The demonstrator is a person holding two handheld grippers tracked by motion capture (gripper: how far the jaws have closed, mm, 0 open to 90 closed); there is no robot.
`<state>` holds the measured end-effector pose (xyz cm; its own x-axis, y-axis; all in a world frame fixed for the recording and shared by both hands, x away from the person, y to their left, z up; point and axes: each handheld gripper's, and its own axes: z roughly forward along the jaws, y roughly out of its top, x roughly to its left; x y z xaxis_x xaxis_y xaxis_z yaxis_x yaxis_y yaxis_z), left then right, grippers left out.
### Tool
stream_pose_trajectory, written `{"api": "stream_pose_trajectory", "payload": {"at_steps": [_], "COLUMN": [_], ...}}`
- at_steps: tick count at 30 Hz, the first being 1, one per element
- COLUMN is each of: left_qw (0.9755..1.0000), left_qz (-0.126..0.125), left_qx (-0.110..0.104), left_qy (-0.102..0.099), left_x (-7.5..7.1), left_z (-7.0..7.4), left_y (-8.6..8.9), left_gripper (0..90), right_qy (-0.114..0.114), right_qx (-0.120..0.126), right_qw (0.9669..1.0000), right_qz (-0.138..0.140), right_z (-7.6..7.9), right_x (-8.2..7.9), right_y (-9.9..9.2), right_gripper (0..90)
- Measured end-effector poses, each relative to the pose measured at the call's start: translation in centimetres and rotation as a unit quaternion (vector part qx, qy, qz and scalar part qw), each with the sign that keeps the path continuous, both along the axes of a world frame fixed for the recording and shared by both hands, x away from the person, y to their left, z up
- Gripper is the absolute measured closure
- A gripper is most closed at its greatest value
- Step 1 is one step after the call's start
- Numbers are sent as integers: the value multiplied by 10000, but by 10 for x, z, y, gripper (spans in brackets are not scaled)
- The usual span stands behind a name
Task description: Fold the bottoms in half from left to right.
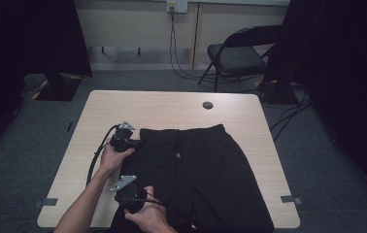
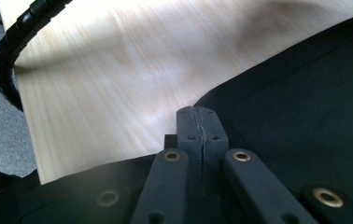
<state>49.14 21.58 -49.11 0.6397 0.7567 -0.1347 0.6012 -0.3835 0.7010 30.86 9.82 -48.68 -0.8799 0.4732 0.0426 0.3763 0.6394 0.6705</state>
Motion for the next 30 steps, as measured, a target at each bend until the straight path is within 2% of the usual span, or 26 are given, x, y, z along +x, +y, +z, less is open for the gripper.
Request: {"api": "stream_pose_trajectory", "payload": {"at_steps": [1,4,8,12,15,18,20,21,27,30], "left_qw": [9998,9990,9970,9970,9960,9939,9934,9932,9917,9919], "left_qz": [79,140,245,197,208,228,191,161,154,128], "left_qx": [-152,-368,-695,-729,-854,-1071,-1130,-1149,-1269,-1251], "left_qy": [71,212,223,179,142,108,17,-9,-99,-189], "left_x": [0,1,2,3,3,2,-1,-1,0,0], "left_z": [-1,0,8,21,29,37,44,48,69,83], "left_y": [1,5,12,13,16,17,16,17,22,25], "left_gripper": [889,891,890,890,891,891,891,891,891,891], "right_qy": [14,110,124,85,41,-80,-137,-137,-294,-297], "right_qx": [9,224,418,651,842,934,1050,1050,1253,1384], "right_qw": [10000,9997,9990,9977,9963,9954,9942,9942,9917,9899], "right_qz": [-28,-72,-102,-139,-191,-198,-167,-167,-72,-28], "right_z": [1,9,19,34,49,64,76,76,98,110], "right_x": [0,2,3,2,1,0,-1,-1,-5,-5], "right_y": [-2,-10,-16,-28,-37,-45,-49,-49,-47,-44], "right_gripper": [893,894,894,895,895,895,895,895,895,895]}}
